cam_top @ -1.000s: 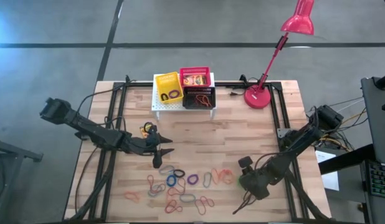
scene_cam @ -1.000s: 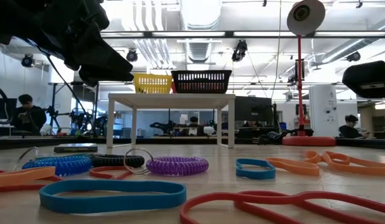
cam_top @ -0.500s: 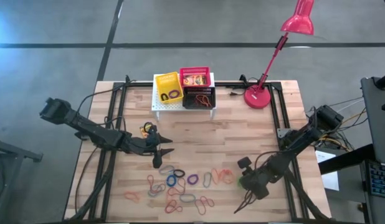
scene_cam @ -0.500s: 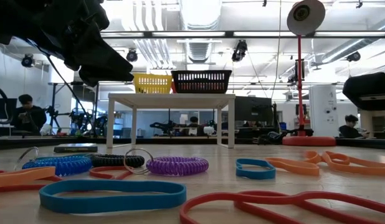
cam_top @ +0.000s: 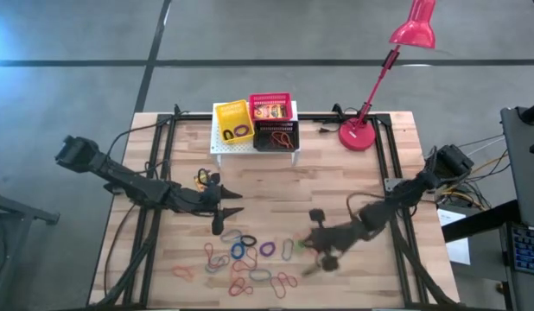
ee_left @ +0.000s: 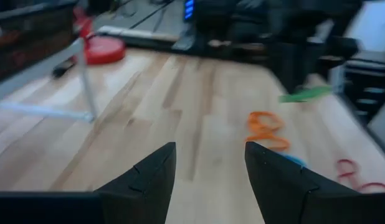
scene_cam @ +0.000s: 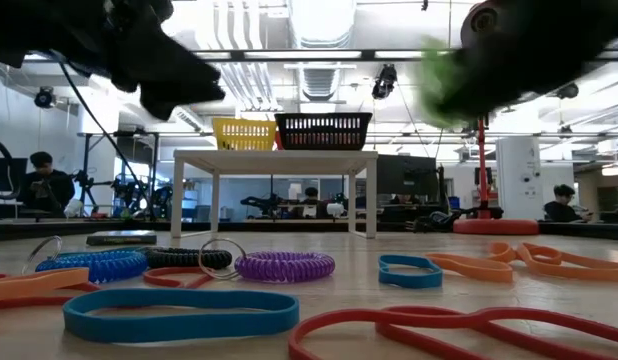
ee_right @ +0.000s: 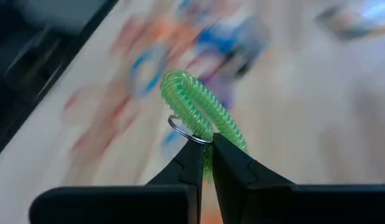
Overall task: Pick & Place Office Desk Supplies
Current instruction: Put the green spring keychain into the yellow bin on the shelf, then put the yellow crayon box into the red bin on the shelf
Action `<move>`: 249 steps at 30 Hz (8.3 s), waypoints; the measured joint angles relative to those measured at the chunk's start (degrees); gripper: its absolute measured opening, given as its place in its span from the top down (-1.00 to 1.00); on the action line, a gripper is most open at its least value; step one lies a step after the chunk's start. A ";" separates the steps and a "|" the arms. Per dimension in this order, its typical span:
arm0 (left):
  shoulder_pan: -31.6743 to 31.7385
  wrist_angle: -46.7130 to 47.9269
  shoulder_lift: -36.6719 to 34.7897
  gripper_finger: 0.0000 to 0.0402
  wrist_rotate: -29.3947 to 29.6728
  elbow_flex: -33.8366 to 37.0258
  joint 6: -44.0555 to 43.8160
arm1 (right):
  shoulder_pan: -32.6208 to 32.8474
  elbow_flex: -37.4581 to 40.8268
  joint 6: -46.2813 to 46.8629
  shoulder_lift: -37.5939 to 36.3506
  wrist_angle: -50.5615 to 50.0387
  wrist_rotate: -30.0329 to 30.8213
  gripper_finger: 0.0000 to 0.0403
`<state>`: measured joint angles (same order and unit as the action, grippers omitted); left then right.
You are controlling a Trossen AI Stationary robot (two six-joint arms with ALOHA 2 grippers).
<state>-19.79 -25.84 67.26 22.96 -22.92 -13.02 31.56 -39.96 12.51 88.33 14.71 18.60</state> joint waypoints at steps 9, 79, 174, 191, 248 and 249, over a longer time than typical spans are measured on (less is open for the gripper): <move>-0.46 -9.40 0.02 0.02 -4.92 -0.66 8.13 | -9.71 -0.08 -3.26 3.57 25.18 1.62 0.91; -0.51 22.85 9.78 0.81 8.20 -22.93 6.65 | -12.71 -5.37 4.21 4.19 5.48 9.03 -0.07; 17.22 53.97 -2.92 0.98 0.50 -0.28 -31.86 | -12.86 -5.67 -0.52 7.76 17.43 9.01 0.07; 3.14 28.52 12.58 0.99 -2.02 -0.42 -35.01 | -12.86 -5.67 -0.54 7.76 17.36 9.01 0.07; -8.66 8.61 13.28 0.99 -15.28 5.85 -27.10 | -31.28 -34.02 26.36 34.03 -13.71 -34.30 0.07; -8.66 8.10 13.42 0.99 -15.21 6.09 -27.35 | -31.28 -34.17 26.36 34.42 -13.35 -34.34 0.07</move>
<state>-28.45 -17.74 80.69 7.76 -16.83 -40.38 0.27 -74.12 38.87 122.75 1.36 -15.74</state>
